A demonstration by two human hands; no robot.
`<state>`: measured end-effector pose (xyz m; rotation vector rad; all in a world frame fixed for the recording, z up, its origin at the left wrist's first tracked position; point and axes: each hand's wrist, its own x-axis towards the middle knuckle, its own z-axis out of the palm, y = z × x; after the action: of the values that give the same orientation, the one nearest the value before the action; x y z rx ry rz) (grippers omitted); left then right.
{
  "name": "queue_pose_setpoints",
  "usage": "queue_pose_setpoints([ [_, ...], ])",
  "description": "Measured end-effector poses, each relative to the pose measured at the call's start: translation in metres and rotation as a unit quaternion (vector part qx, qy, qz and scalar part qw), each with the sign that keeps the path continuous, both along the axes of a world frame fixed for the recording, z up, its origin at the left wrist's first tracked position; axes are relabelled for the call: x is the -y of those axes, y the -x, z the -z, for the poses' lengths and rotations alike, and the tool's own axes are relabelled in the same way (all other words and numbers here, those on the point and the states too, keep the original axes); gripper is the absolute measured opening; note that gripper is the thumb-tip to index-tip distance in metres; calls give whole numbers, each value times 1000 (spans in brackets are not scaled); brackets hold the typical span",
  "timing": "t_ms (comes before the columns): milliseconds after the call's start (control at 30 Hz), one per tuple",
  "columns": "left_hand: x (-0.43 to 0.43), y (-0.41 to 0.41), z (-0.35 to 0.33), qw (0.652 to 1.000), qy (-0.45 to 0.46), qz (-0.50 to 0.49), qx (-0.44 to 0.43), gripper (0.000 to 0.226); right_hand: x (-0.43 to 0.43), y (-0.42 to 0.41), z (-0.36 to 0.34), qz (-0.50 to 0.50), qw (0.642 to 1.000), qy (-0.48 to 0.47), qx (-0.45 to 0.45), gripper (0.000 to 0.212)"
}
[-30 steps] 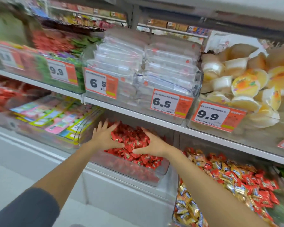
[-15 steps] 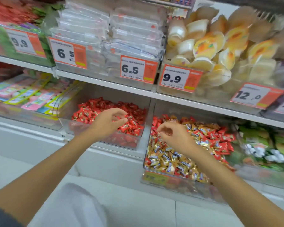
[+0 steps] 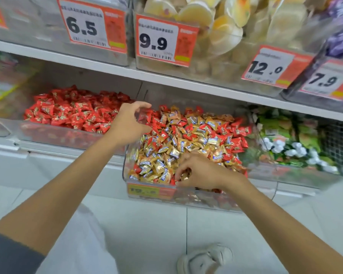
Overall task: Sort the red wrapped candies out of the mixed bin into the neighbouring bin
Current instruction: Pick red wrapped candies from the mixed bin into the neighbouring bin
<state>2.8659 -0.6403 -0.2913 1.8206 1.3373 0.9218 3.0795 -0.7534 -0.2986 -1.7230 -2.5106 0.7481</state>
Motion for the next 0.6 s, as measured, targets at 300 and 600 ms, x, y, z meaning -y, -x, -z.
queue_pose_setpoints([
  [300,8,8,4,998,-26,1,52,45,-23,-12,-25,127,976,-52,-167,35],
  [600,15,10,1,997,-28,6,73,37,-23,4,-6,83,974,-205,-55,31],
])
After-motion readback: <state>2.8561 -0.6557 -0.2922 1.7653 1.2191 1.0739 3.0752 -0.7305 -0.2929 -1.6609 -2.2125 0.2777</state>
